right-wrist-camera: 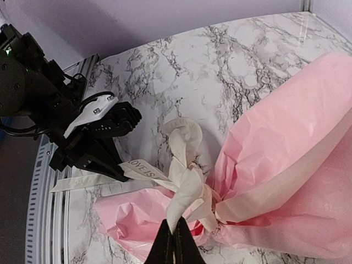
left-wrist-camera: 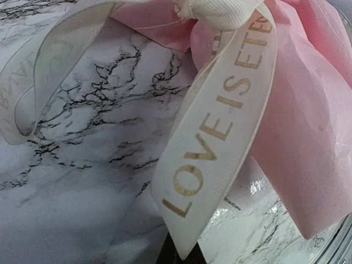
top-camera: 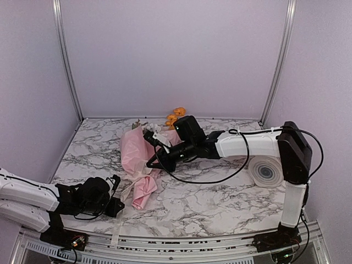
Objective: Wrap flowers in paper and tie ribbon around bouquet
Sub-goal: Tie the half-tied ribbon around the folded bouquet.
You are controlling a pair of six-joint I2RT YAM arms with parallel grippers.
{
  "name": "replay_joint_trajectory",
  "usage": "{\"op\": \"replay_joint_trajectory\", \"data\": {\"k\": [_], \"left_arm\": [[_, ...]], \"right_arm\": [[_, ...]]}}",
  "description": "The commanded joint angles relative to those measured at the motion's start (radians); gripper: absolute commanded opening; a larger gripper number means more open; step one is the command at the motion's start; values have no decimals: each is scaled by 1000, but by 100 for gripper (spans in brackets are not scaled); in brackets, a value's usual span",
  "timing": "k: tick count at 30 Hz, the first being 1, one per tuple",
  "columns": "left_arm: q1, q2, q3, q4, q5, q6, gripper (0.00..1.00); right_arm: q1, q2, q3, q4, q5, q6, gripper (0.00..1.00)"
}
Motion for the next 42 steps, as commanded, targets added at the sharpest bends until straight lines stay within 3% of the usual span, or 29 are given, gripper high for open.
{"op": "replay_joint_trajectory", "data": {"k": [1,5,8,9,13,17,22,24,31,35,38,42], "left_arm": [[-16,46,1,27,-8,-39,0],[-16,78,29,29,-20,-7,0],[-16,101,43,27,-16,16,0],[-16,108,43,27,-11,18,1],[-18,108,35,25,-2,23,13],[-18,89,27,18,-27,33,9],[-19,101,29,17,-24,40,11],[-19,106,32,16,-27,47,11],[-19,97,22,34,-24,58,11],[-18,93,23,36,-28,67,9],[-19,94,22,36,-25,69,9],[-19,99,21,36,-24,72,9]], "right_arm": [[-14,0,42,-15,55,4,6],[-39,-24,10,-25,83,17,18],[-67,-58,-43,7,70,59,44],[-81,-68,-65,36,61,86,48],[-94,-91,-148,195,45,231,54],[-94,-91,-216,375,50,419,56],[-82,-90,-329,606,215,765,56],[-61,-69,-331,647,247,827,59],[2,32,-268,722,267,922,73],[2,84,-239,738,260,970,73],[4,85,-231,734,277,955,65],[2,78,-212,663,357,908,70]]}}
